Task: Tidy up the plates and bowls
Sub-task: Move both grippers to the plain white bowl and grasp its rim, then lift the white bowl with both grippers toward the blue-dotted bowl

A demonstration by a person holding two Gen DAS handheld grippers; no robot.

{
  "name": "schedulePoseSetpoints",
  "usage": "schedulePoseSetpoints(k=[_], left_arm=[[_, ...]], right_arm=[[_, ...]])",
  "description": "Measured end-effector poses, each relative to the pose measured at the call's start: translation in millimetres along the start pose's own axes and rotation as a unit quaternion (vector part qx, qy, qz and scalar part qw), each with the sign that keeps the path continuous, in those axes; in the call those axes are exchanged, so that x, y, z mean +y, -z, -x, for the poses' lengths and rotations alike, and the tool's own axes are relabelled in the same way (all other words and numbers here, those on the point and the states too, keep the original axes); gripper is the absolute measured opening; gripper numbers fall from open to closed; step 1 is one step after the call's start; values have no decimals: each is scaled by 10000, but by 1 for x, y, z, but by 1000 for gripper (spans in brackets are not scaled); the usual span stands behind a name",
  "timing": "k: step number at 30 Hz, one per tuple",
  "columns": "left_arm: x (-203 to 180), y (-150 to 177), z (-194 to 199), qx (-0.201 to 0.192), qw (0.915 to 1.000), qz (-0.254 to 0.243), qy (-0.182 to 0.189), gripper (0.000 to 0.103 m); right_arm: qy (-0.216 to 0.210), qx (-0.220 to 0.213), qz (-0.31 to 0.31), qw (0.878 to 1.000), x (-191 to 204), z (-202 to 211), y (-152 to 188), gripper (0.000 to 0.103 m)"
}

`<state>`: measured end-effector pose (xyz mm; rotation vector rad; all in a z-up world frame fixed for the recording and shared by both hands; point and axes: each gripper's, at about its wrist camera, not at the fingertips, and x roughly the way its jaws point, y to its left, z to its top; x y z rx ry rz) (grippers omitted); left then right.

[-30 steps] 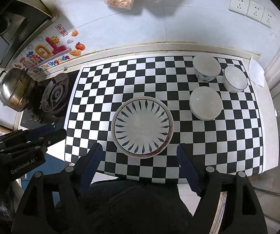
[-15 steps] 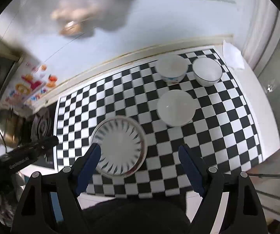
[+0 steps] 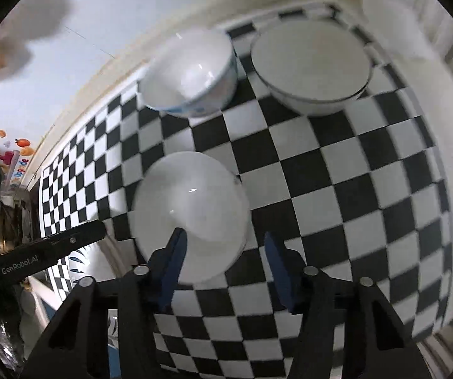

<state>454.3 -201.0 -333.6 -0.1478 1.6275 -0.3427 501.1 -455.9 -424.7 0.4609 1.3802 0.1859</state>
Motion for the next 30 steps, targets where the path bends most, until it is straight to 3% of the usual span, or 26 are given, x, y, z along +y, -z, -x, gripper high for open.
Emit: schedulePoseSetpoints(k=[3, 5, 6, 12, 23, 30], left_arm=[[-8, -7, -22, 154, 9999, 55, 37, 30], [-14, -9, -35, 294, 9995, 80, 104, 20], [-16, -9, -40, 331, 9993, 115, 134, 17], [-30, 5, -40, 276, 9995, 18, -141, 17], [-47, 55, -29, 305, 9995, -15, -46, 17], [-62, 65, -41, 413, 9991, -97, -36, 17]], right_arm=[[-134, 398, 91, 9991, -11, -30, -15, 39], [-173, 598, 140, 9980, -15, -44, -20, 16], [-160, 709, 197, 9972, -16, -51, -23, 14], [-60, 912, 613, 9939, -11, -58, -27, 13], [-316, 1189, 685, 9900, -25, -31, 14, 13], [-205, 1250, 705, 9894, -39, -21, 34, 13]])
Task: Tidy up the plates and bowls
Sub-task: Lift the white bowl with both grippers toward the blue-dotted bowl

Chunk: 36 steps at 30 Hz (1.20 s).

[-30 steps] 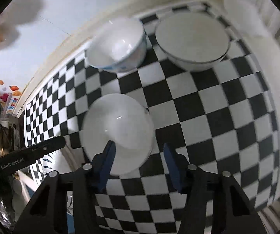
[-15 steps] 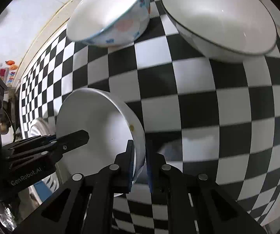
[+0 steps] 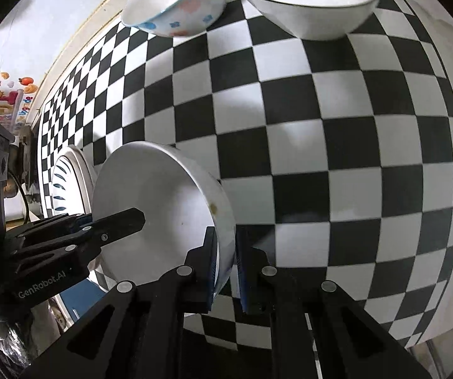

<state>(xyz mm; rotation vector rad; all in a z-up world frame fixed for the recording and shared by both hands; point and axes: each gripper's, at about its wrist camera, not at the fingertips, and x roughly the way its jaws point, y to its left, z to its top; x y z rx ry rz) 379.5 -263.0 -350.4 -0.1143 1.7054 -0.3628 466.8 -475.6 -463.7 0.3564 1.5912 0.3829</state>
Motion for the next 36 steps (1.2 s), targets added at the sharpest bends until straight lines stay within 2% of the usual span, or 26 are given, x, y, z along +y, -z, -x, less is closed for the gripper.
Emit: schedulePoseSetpoints(k=[12, 15, 17, 19, 21, 23, 25, 27, 32, 35, 36], left_arm=[[-5, -2, -21, 258, 9996, 19, -131, 17], [6, -7, -2, 206, 9997, 135, -55, 22], [15, -12, 18, 81, 9993, 373, 15, 22], [21, -25, 47, -265, 9985, 479, -33, 24], [21, -43, 65, -495, 9973, 537, 35, 26], [18, -70, 76, -680, 9961, 550, 111, 28], [15, -101, 76, -752, 9951, 595, 220, 28], [16, -127, 69, -685, 9953, 624, 275, 28], [20, -175, 48, -477, 9956, 708, 385, 28], [16, -193, 29, -241, 9961, 718, 464, 27], [14, -197, 24, -209, 9968, 666, 385, 27]], right_arm=[[128, 188, -4, 9997, -12, -12, 1, 15], [-181, 574, -64, 9982, -19, -7, -5, 18], [-278, 416, -98, 9987, -24, 14, -8, 18], [-409, 118, -125, 9990, -28, 47, -16, 18], [-585, -308, -77, 9978, -26, 87, -34, 23], [-648, -632, 66, 9959, -19, 112, -57, 33], [-555, -934, 260, 9937, -8, 125, -92, 34], [-484, -1033, 384, 9927, -1, 122, -129, 34], [-345, -707, 487, 9957, 12, 86, -211, 34], [-203, -454, 479, 9976, 13, 64, -242, 33], [-173, -326, 462, 9982, 13, 55, -251, 33]])
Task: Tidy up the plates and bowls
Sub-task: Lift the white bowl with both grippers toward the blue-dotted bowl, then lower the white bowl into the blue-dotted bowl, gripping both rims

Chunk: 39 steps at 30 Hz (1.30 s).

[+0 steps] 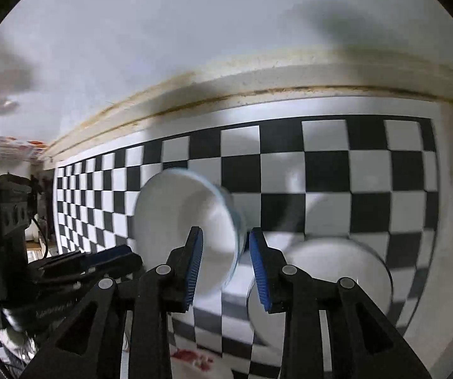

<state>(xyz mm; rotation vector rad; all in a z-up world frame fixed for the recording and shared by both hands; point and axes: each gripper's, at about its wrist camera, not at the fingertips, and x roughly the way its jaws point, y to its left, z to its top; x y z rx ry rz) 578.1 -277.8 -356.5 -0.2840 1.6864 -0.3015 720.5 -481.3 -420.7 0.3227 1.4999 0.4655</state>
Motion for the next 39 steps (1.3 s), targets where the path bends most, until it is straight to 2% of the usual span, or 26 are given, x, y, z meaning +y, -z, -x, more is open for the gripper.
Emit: schedulePoseSetpoints(k=[3, 5, 6, 13, 16, 20, 30, 39], left_arm=[[-9, -8, -15, -35, 9996, -243, -163, 26], [-11, -10, -22, -4, 9995, -266, -153, 25], [-11, -11, -24, -10, 9995, -256, -158, 25], [-22, -11, -25, -93, 9994, -217, -233, 24], [-8, -1, -4, -130, 9991, -297, -273, 24], [-12, 7, 11, -230, 9987, -367, -283, 24], [-20, 46, 60, -541, 9958, -660, -329, 24], [-20, 106, 90, -646, 9933, -887, -356, 24]], right_arm=[[102, 247, -65, 9996, -11, -24, -14, 33], [47, 320, -108, 9994, -12, -37, -15, 19], [37, 329, -113, 9994, -8, -42, -16, 17], [293, 378, 88, 9988, -3, -42, -15, 14], [291, 425, 94, 9986, 3, -40, -11, 13], [230, 418, 66, 9988, 9, -29, -5, 14], [152, 139, 178, 9996, 38, 19, 31, 14], [96, -70, 193, 9997, 64, 56, 100, 13]])
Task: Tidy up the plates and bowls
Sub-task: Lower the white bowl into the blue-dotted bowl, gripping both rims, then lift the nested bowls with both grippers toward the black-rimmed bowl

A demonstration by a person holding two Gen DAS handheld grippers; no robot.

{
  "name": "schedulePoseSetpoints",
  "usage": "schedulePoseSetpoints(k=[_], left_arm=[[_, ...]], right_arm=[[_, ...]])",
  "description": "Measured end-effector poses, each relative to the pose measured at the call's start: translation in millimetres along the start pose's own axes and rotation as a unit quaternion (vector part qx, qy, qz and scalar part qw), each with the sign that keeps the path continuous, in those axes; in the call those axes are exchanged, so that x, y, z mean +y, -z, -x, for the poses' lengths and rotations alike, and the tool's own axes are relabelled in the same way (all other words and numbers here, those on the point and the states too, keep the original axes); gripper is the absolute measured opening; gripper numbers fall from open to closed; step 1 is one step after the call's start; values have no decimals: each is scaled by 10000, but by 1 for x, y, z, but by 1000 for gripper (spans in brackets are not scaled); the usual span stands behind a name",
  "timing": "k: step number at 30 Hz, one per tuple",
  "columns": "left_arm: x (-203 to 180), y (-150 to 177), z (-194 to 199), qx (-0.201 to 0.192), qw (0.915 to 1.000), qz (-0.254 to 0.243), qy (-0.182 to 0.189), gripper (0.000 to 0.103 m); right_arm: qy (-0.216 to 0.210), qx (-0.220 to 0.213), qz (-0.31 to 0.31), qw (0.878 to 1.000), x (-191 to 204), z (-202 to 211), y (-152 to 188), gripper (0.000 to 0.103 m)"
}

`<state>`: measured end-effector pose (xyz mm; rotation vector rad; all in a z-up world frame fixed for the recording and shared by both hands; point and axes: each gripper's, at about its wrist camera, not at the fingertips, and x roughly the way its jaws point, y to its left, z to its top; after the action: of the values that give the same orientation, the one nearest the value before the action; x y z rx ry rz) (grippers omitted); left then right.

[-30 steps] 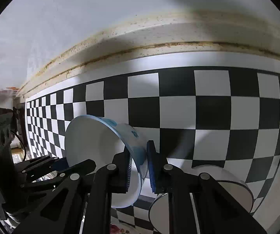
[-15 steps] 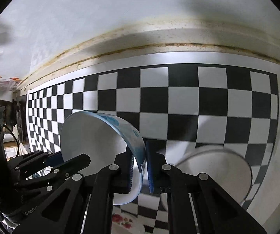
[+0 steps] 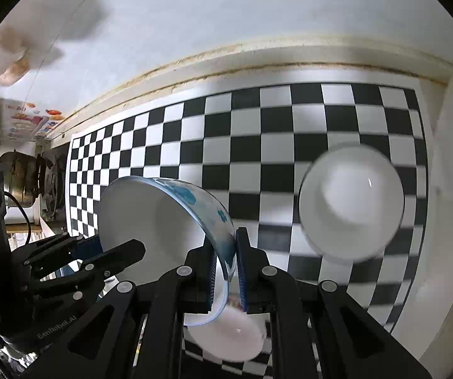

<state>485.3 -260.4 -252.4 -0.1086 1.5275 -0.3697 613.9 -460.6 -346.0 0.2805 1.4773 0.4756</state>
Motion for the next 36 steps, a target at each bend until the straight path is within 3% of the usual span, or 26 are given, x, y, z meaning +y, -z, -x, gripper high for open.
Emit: schedulePoseSetpoints(k=[8, 17, 27, 36], left_arm=[[-10, 54, -8, 239, 9996, -175, 8, 24], [-18, 88, -45, 691, 9969, -341, -140, 24], [-24, 104, -73, 971, 9929, -541, -429, 24], [-33, 106, -89, 1021, 9901, -645, -714, 24]], right_arm=[[10, 75, -129, 9999, 0, 8, 72, 13], [41, 385, -478, 9981, -20, -29, 135, 13], [132, 607, -615, 9962, -33, -54, 164, 13], [335, 633, -726, 9948, -36, -60, 161, 13]])
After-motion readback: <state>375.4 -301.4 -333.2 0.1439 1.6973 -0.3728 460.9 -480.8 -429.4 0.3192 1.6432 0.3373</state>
